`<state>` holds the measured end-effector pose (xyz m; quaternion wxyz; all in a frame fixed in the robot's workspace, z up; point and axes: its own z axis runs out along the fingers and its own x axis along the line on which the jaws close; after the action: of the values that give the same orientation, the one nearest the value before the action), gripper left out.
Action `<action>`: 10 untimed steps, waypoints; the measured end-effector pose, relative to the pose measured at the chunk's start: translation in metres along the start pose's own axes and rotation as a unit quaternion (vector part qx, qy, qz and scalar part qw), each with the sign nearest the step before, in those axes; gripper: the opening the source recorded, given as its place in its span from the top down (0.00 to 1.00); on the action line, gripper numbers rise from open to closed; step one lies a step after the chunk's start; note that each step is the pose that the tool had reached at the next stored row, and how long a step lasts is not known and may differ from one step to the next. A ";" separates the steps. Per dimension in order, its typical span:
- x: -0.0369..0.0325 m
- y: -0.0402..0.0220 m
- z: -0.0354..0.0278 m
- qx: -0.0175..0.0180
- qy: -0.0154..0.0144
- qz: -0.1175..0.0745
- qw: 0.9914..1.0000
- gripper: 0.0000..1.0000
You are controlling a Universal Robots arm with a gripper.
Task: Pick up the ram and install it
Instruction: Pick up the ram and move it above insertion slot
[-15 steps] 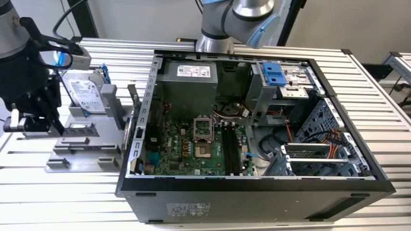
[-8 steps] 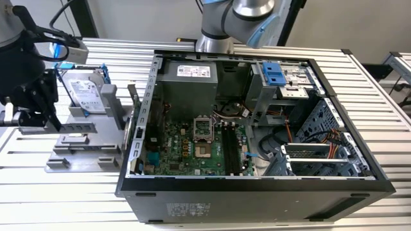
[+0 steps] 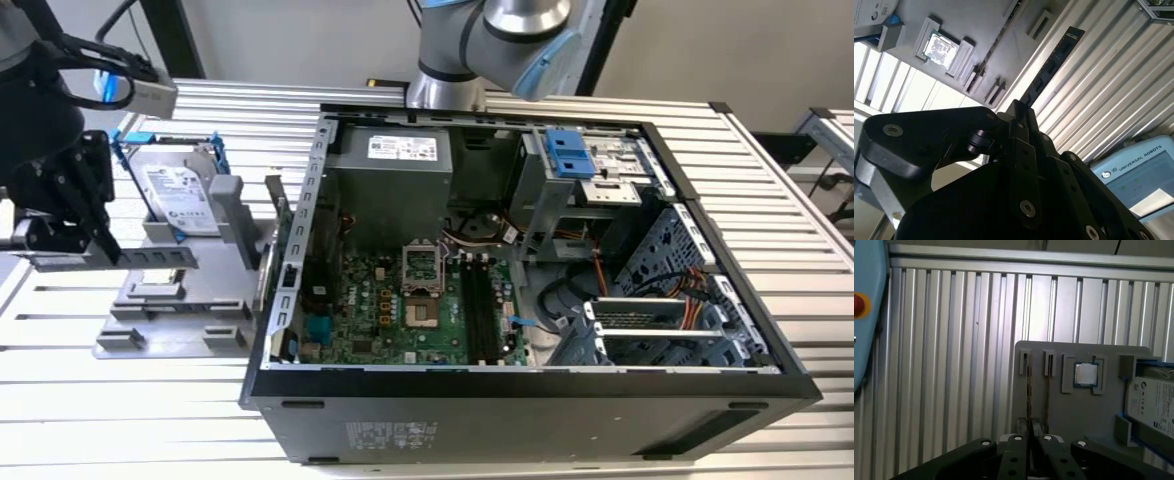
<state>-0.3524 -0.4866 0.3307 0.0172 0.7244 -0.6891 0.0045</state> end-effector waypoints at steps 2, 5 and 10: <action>0.0001 0.0001 -0.0034 0.000 0.000 0.000 1.000 1.00; 0.0003 0.0002 -0.0080 0.000 0.000 0.000 1.000 1.00; 0.0004 0.0006 -0.0129 0.000 0.000 0.002 1.000 1.00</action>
<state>-0.3528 -0.4866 0.3437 0.0172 0.7228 -0.6909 0.0044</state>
